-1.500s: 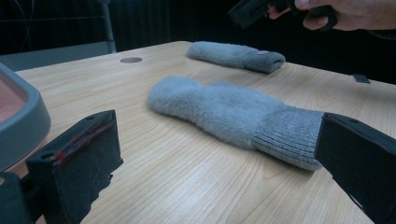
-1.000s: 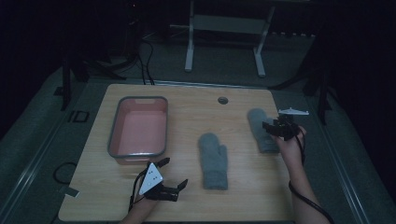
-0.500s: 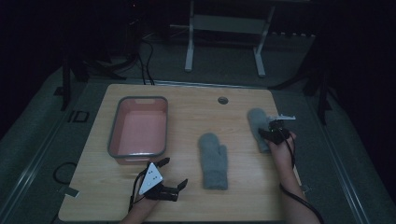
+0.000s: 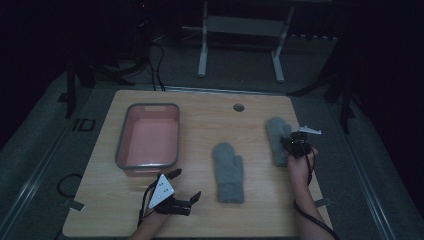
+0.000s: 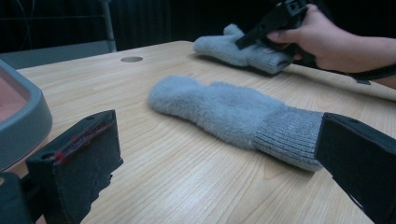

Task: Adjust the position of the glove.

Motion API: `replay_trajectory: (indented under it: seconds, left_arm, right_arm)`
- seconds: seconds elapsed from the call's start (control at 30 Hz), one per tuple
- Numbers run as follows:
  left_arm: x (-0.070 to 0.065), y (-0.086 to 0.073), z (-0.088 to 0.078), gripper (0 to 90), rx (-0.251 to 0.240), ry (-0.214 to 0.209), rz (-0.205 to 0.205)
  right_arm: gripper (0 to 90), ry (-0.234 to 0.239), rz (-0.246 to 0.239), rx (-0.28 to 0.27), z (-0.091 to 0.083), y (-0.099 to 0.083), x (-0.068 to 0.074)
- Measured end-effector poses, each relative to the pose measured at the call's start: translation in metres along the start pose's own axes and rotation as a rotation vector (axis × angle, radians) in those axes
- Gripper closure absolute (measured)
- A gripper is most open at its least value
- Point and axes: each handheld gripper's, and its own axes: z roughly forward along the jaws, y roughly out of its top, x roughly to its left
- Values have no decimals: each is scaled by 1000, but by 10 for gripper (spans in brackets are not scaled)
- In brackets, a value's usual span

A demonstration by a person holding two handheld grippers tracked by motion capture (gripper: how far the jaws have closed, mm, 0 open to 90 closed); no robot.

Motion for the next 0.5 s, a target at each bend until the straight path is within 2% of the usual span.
replay_trajectory:
  seconds: [0.03,0.1,0.13,0.2,0.23,0.27,0.37,0.4,0.47,0.5]
  left_arm:
    - [0,0,0,9,0,0,1]
    - [0,0,0,9,0,1,2]
    - [0,0,0,9,0,1,2]
    - [0,0,0,9,0,2,2]
    - [0,0,0,9,-1,2,2]
    - [0,0,0,9,-1,3,2]
    - [-1,0,0,9,-1,2,5]
    - [-1,0,0,9,-1,2,5]
    - [-1,0,0,9,-1,3,6]
    - [-1,0,0,9,-1,4,6]
  right_arm:
    - [831,0,0,0,0,0,0]
    - [831,15,49,-5,-15,-4,4]
    - [831,15,49,-5,-15,-4,4]
    - [831,14,67,-4,-25,-9,10]
    - [831,18,99,0,-34,-14,16]
    - [831,18,99,0,-34,-14,16]
    - [830,27,106,9,-44,-23,29]
    - [831,52,142,11,-48,-30,37]
    - [831,59,145,19,-49,-32,43]
    - [831,83,153,31,-52,-38,54]
